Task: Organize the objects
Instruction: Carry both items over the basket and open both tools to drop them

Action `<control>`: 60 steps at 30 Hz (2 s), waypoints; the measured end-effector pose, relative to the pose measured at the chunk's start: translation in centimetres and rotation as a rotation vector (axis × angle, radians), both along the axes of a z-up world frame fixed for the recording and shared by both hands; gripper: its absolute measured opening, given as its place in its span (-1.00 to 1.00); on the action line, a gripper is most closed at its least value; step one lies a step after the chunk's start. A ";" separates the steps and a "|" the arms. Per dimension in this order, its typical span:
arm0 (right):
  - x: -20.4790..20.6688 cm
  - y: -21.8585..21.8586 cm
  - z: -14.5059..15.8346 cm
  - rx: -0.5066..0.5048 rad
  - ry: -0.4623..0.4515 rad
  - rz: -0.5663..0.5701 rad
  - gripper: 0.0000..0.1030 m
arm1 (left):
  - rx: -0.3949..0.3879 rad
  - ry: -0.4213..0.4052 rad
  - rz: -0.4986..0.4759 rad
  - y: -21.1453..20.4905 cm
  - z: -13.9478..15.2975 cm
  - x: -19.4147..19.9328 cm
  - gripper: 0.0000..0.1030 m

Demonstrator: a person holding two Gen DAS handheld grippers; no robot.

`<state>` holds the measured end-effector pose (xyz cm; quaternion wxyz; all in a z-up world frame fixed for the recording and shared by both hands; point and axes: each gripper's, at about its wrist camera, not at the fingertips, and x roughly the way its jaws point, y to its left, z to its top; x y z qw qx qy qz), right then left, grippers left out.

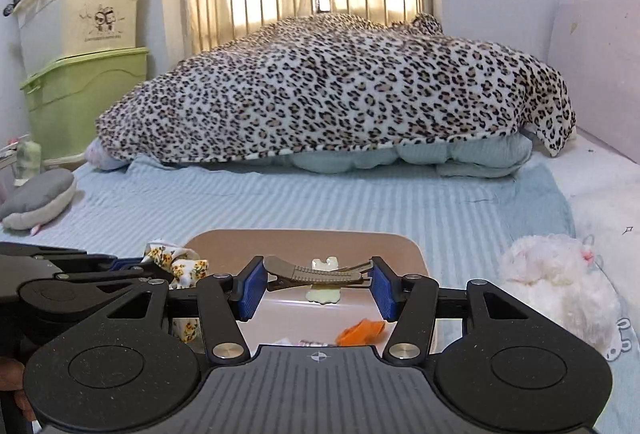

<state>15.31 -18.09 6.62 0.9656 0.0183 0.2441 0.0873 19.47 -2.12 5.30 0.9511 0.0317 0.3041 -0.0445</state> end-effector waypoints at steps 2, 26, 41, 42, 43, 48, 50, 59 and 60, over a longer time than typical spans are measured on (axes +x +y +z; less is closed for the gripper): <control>1.2 0.1 -0.5 -0.007 0.012 -0.011 0.01 | -0.017 0.048 0.014 -0.3 -0.8 1.7 -0.88; 7.7 1.5 -8.8 -0.115 0.307 0.007 0.01 | 0.117 0.325 0.061 0.1 -9.0 7.5 -0.83; 3.3 0.3 -4.4 -0.054 0.196 -0.019 0.54 | 0.082 0.191 0.058 -0.3 -3.8 3.4 0.36; 2.9 0.2 -4.1 -0.051 0.190 -0.022 0.55 | 0.080 0.182 0.054 -0.3 -3.5 3.0 0.36; 2.4 0.1 -3.9 -0.049 0.181 -0.023 0.56 | 0.078 0.173 0.052 -0.3 -3.2 2.6 0.36; 0.3 -0.3 -2.9 -0.048 0.153 -0.027 0.68 | 0.071 0.159 0.044 -0.3 -2.4 0.6 0.36; -0.5 -0.5 -2.6 -0.043 0.147 -0.027 0.68 | 0.082 0.145 0.047 -0.2 -2.1 -0.2 0.36; -4.6 -1.4 -1.4 -0.025 0.118 -0.030 0.73 | 0.067 0.111 0.047 0.4 -0.7 -4.8 0.36; -5.0 -1.5 -1.3 -0.024 0.114 -0.031 0.74 | 0.069 0.103 0.049 0.4 -0.6 -5.3 0.36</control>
